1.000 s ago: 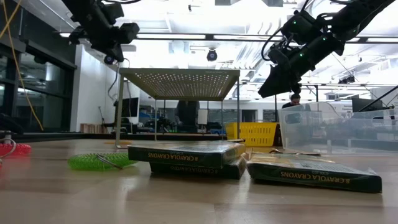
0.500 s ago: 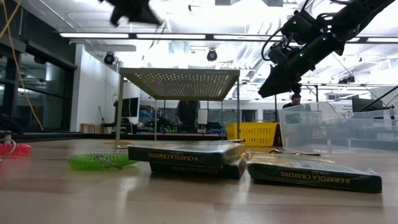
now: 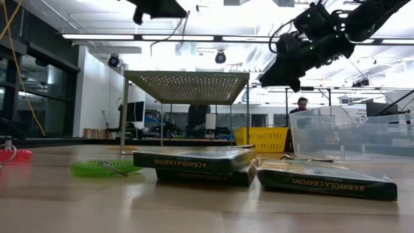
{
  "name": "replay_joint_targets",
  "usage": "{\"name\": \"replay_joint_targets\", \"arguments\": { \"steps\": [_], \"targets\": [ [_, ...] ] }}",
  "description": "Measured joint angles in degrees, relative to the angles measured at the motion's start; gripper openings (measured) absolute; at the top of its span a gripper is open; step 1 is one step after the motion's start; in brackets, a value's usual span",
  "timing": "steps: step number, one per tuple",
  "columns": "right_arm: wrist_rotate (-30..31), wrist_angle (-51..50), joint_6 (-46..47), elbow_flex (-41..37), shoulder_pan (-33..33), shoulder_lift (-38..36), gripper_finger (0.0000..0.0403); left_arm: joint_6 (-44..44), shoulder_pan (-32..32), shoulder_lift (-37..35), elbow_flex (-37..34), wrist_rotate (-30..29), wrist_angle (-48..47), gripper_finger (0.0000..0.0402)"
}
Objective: Pick & Place Office Desk Supplies
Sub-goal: Put the purple rubber band into the black bin
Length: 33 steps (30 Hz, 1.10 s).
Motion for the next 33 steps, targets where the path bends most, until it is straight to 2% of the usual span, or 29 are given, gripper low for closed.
{"name": "replay_joint_targets", "arguments": {
  "steps": [8,14,19,24,33],
  "targets": [
    [-0.58,3.49,-2.27,0.0,4.84,-3.16,0.0095,2.21,0.01,9.01,0.02,1.4,13.43,0.0],
    [-0.48,6.27,-8.65,0.0,9.72,-4.37,0.0095,5.82,0.0,14.35,0.07,6.62,26.1,0.0],
    [-0.06,9.95,-13.44,0.0,13.59,-4.37,0.0095,6.09,0.0,17.48,0.07,6.8,31.37,0.0],
    [3.29,13.28,-14.88,0.0,16.6,-4.39,0.0095,6.04,0.08,19.27,0.07,6.78,33.74,0.0],
    [13.71,16.83,-18.92,0.04,21.22,-3.36,0.0095,4.17,1.75,22.43,0.07,7.39,39.88,0.0]
  ]
}}
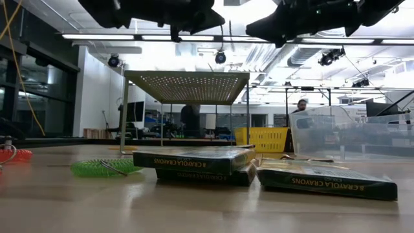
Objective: Pick & Place Office Desk Supplies
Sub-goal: Put the purple rubber band into the black bin
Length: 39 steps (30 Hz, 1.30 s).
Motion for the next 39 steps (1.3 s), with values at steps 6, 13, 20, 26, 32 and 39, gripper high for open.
{"name": "replay_joint_targets", "arguments": {
  "steps": [6,13,20,26,32,39],
  "targets": [
    [2.9,4.61,-0.92,0.0,0.86,2.87,0.0095,-1.53,1.22,1.4,0.0,2.69,2.54,0.0],
    [4.26,9.59,-0.94,0.0,0.86,6.31,0.0095,-1.18,1.33,1.4,0.0,2.71,2.75,0.0],
    [4.08,14.7,-0.92,-0.02,0.86,9.76,0.0095,-1.11,1.33,1.4,0.0,2.73,2.6,0.0],
    [4.15,17.53,-0.81,-0.02,0.86,11.74,0.0095,-1.11,1.31,1.4,0.0,2.78,2.63,0.0],
    [4.19,19.58,-0.81,-0.02,0.86,13.77,0.0095,-1.11,1.31,1.4,0.0,2.89,2.61,0.0],
    [4.18,19.69,-0.83,-0.04,0.86,13.88,0.0078,-0.1,1.31,1.4,0.0,2.86,2.43,0.0]
  ]
}}
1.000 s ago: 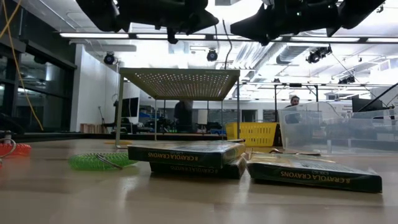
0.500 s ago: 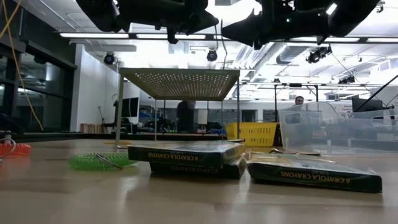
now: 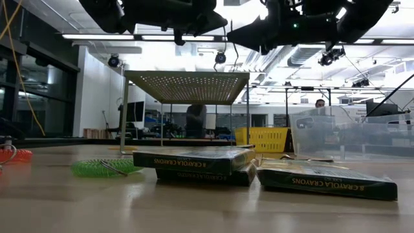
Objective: Pick & Place Office Desk Supplies
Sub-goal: Put the purple rubber band into the black bin
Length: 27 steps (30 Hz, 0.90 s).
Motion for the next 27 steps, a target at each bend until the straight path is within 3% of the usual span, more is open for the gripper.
{"name": "replay_joint_targets", "arguments": {
  "steps": [11,27],
  "targets": [
    [0.0,-0.73,-0.57,-0.02,0.0,0.0,0.0008,0.73,0.0,0.0,0.0,-1.76,-1.94,0.0],
    [0.0,-1.63,-1.07,-0.02,-0.01,-0.53,0.0003,1.78,-0.36,-0.04,0.0,-1.81,-2.47,0.0017]
  ]
}}
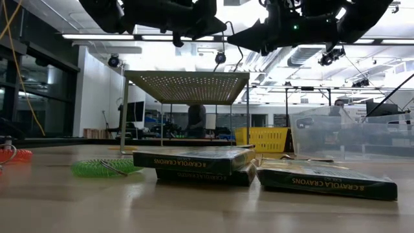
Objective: Pick & Place Office Desk Supplies
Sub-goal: Put the purple rubber band into the black bin
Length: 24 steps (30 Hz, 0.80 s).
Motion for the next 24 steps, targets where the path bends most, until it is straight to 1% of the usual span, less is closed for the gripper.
{"name": "replay_joint_targets", "arguments": {
  "steps": [5,8,12,19,24],
  "targets": [
    [0.75,-3.31,0.0,0.0,0.01,-2.85,0.0003,0.56,-1.01,0.0,0.0,0.11,0.0,0.0047],
    [3.14,-6.24,0.0,0.0,0.31,-5.11,0.0003,1.33,-1.47,-0.02,0.0,0.11,0.0,0.0064],
    [9.83,-10.75,-0.02,0.0,1.33,-8.58,0.0003,1.29,-1.74,-0.02,0.0,0.09,0.0,0.007],
    [24.42,-19.38,-0.43,0.0,3.74,-14.84,0.0003,1.23,-1.74,-0.02,0.0,0.07,0.0,0.0071],
    [31.7,-24.05,-0.48,0.0,4.14,-17.34,0.0003,1.11,-1.74,-0.02,0.0,0.05,0.0,0.0071]
  ]
}}
